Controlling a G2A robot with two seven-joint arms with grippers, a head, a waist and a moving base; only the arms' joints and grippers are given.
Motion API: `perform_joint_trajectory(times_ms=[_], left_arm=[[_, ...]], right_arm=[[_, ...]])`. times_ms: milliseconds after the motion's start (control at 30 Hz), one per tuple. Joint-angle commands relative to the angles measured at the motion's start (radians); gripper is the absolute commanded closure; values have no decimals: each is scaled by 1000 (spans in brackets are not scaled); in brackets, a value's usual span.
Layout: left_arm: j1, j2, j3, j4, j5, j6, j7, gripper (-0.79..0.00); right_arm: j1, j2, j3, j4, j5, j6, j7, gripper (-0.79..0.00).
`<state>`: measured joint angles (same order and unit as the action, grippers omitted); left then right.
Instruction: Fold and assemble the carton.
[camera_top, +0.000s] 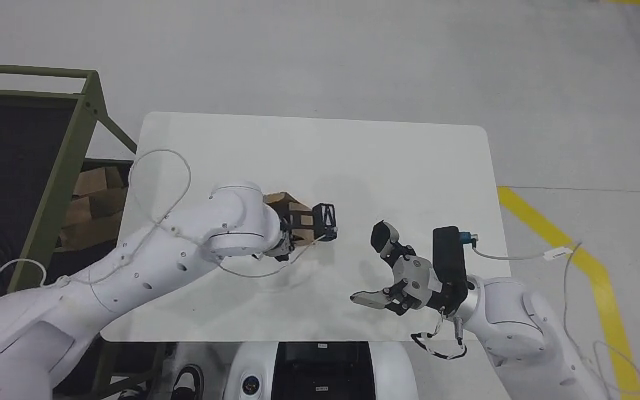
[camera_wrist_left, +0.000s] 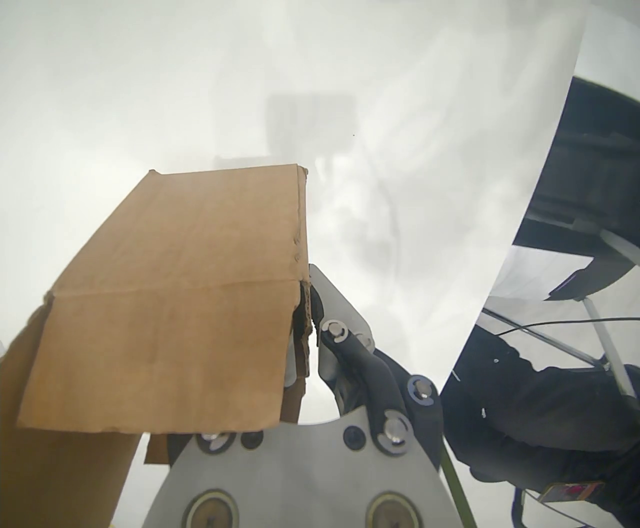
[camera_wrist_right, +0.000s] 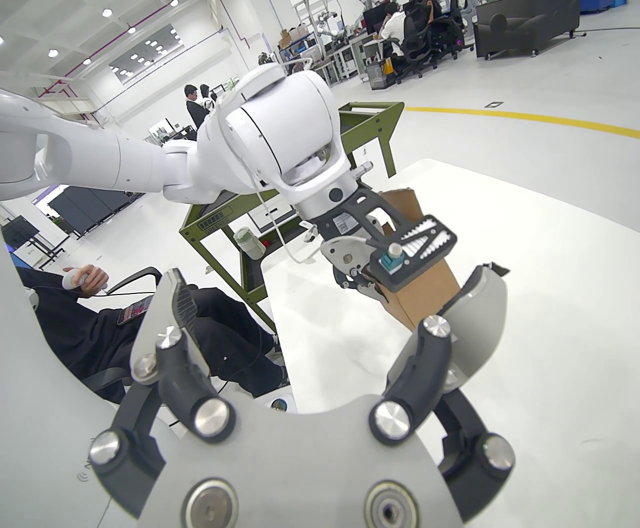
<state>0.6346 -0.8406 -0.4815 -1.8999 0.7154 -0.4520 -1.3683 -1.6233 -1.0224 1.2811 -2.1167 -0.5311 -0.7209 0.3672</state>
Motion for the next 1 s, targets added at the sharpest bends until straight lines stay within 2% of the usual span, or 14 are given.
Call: perform_joint_trajectory(times_ms=[0,300,367,733,967], left_arm=[[-44,-8,67,24,23,1,-1,0],[-213,-51,306,69,27,20,-20,0],[-225,-60,312,77,12,23,-23,0],[-174,-111,312,136,81,31,-31,0],[-174,-138,312,166,82,27,-27,0]], right_arm=[[0,0,0,0,0,0,0,-785],[0,0,0,0,0,0,0,-785],[0,0,0,0,0,0,0,-785],[0,0,0,0,0,0,0,-785],[0,0,0,0,0,0,0,-785]])
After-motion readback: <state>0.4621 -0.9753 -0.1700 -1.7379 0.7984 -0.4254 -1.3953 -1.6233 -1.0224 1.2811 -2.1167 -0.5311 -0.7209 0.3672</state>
